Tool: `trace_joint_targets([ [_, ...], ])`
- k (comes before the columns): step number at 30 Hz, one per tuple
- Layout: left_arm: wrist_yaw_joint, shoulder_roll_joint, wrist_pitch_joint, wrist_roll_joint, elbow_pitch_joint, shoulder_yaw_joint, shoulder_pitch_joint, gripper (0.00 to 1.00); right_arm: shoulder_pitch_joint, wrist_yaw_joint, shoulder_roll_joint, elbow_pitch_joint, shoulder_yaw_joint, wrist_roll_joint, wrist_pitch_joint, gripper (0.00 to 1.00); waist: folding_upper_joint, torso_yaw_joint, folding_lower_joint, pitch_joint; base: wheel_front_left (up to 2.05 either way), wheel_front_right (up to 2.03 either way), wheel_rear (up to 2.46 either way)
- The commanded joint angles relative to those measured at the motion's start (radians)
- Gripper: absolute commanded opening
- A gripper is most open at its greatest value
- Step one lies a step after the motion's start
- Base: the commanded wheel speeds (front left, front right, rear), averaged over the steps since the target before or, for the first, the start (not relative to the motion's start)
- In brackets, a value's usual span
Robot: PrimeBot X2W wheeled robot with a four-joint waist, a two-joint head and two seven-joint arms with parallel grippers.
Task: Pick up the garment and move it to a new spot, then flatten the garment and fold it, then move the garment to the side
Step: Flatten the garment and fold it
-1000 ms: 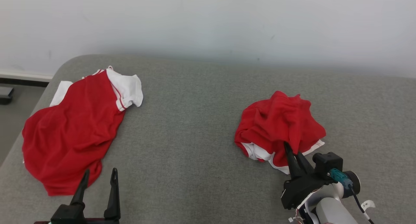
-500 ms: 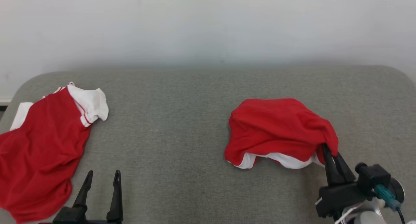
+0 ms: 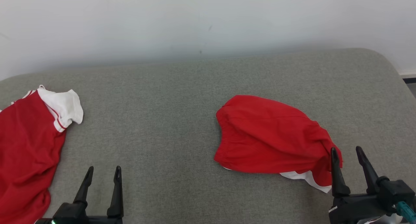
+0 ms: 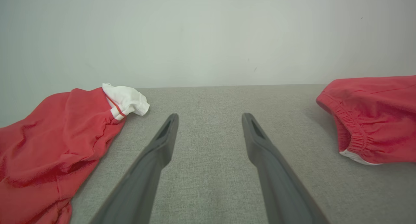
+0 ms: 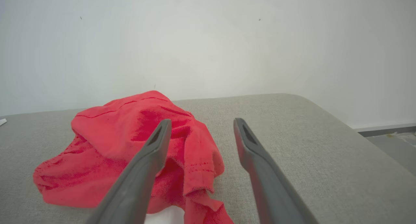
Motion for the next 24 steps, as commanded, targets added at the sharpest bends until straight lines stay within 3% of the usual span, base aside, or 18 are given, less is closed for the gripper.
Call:
trace_joint_targets([
  [1,-0.004,-0.003,-0.003,0.008,0.000,0.006,-0.017,1.00,-0.009,0.001,0.010,-0.036,-0.007,-0.019,-0.015,1.00,-0.0001,-0.017,0.0000,0.003,0.00,0.00,0.00],
  [11,-0.042,-0.003,-0.003,0.028,0.035,-0.033,-0.087,1.00,-0.018,0.001,0.053,-0.205,0.030,-0.047,-0.024,1.00,-0.0001,-0.092,0.0000,0.039,0.00,0.00,0.00],
  [17,-0.077,0.012,0.003,0.038,0.147,-0.141,-0.190,1.00,-0.020,0.001,0.086,-0.196,0.082,-0.038,-0.025,1.00,-0.0001,-0.177,0.0000,0.079,0.00,0.00,0.00],
  [24,-0.083,0.034,0.029,-0.009,0.294,-0.273,-0.282,1.00,-0.045,0.001,0.106,-0.170,0.129,-0.020,-0.025,1.00,-0.0001,-0.276,0.0000,0.128,0.00,0.00,0.00],
])
